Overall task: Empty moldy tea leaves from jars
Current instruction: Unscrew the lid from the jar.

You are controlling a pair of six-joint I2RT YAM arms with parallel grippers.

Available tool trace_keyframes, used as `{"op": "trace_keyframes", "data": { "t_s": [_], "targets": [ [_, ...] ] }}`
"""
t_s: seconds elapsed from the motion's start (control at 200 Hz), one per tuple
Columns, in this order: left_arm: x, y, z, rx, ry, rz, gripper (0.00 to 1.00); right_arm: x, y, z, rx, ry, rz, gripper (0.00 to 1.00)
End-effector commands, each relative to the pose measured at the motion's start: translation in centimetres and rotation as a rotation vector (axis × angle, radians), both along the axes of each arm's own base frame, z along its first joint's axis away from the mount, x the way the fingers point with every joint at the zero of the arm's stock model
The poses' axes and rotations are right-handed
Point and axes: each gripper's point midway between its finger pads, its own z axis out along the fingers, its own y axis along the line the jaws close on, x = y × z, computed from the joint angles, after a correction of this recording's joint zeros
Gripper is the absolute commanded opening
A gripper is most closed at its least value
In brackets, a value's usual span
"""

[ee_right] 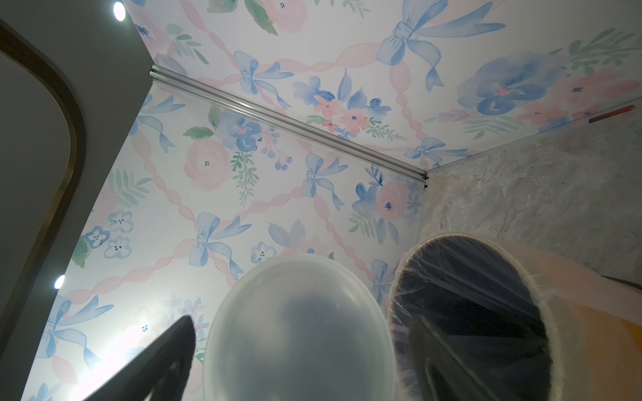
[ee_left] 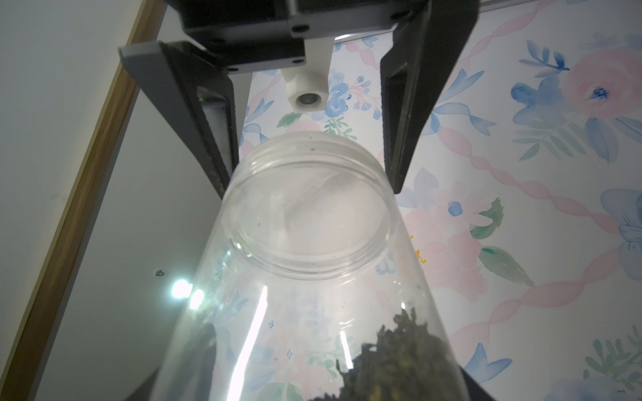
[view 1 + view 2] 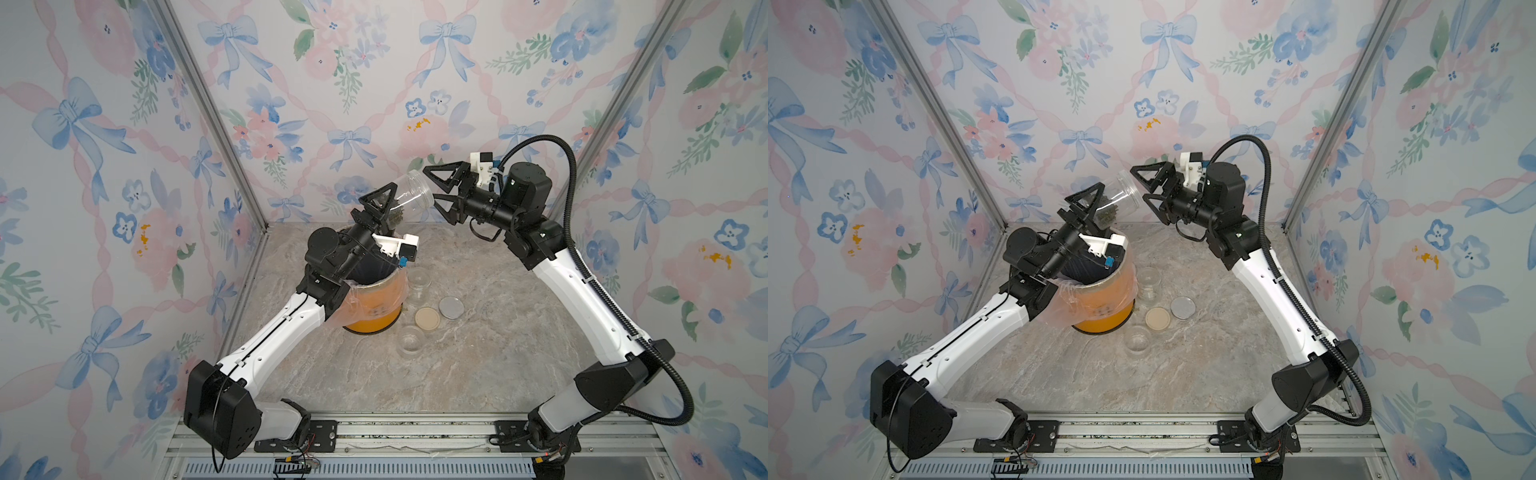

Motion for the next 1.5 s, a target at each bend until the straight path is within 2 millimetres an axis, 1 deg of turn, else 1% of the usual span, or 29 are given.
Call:
{"op": "trace_keyframes", "data": {
  "t_s": [0.0, 0.145, 0.26, 0.345, 0.44, 0.675, 0.745, 1.0, 1.16, 1.255, 1.265, 1.275, 1.38, 1.495],
  "targets": [
    [-0.4, 0.8, 2.1, -0.064, -0.037, 0.009, 0.22, -0.8, 0.4, 1.3, 0.028, -0.036, 0.008, 0.96],
    [-0.4, 0.8, 2.1, -0.070, -0.038, 0.009, 0.22, -0.6, 1.4, 0.8, 0.013, -0.024, 0.020, 0.96],
    [-0.4, 0.7, 2.0, -0.073, -0.034, 0.003, 0.22, -0.7, 2.3, 0.6, 0.007, -0.024, 0.034, 0.97],
    [-0.3, 0.7, 1.9, -0.070, -0.034, 0.007, 0.21, -0.5, 2.5, 0.6, -0.001, -0.024, 0.034, 0.97],
    [-0.2, 0.8, 2.0, -0.075, -0.032, 0.010, 0.21, -0.4, 2.4, 1.0, 0.001, -0.035, 0.030, 0.97],
    [-0.2, 0.6, 1.7, -0.068, -0.030, 0.009, 0.21, 0.0, 1.9, 1.0, -0.035, -0.060, -0.008, 0.97],
    [-0.2, 0.7, 1.9, -0.071, -0.034, 0.009, 0.21, 0.1, 1.8, 1.0, -0.034, -0.060, -0.013, 0.97],
    [-0.3, 0.7, 2.1, -0.078, -0.033, 0.004, 0.21, -0.4, 2.0, 1.8, -0.008, -0.068, 0.008, 0.98],
    [-0.3, 0.6, 2.1, -0.079, -0.033, 0.002, 0.21, -0.5, 2.5, 1.5, -0.005, -0.065, 0.027, 0.98],
    [-0.3, 0.7, 2.1, -0.080, -0.034, 0.003, 0.21, -0.5, 2.5, 1.5, 0.000, -0.061, 0.023, 0.97],
    [-0.3, 0.6, 2.1, -0.080, -0.034, 0.002, 0.21, 0.2, 2.8, 0.6, -0.010, -0.044, 0.023, 0.97],
    [-0.3, 0.7, 2.1, -0.080, -0.034, 0.002, 0.21, 0.4, 2.9, 0.4, -0.012, -0.041, 0.023, 0.97],
    [-0.3, 0.6, 2.0, -0.081, -0.031, 0.000, 0.21, 0.4, 3.0, 0.5, -0.008, -0.043, 0.024, 1.00],
    [-0.3, 0.5, 2.0, -0.081, -0.029, -0.005, 0.21, 0.4, 3.1, 0.3, 0.002, -0.036, 0.027, 0.94]
  ]
}}
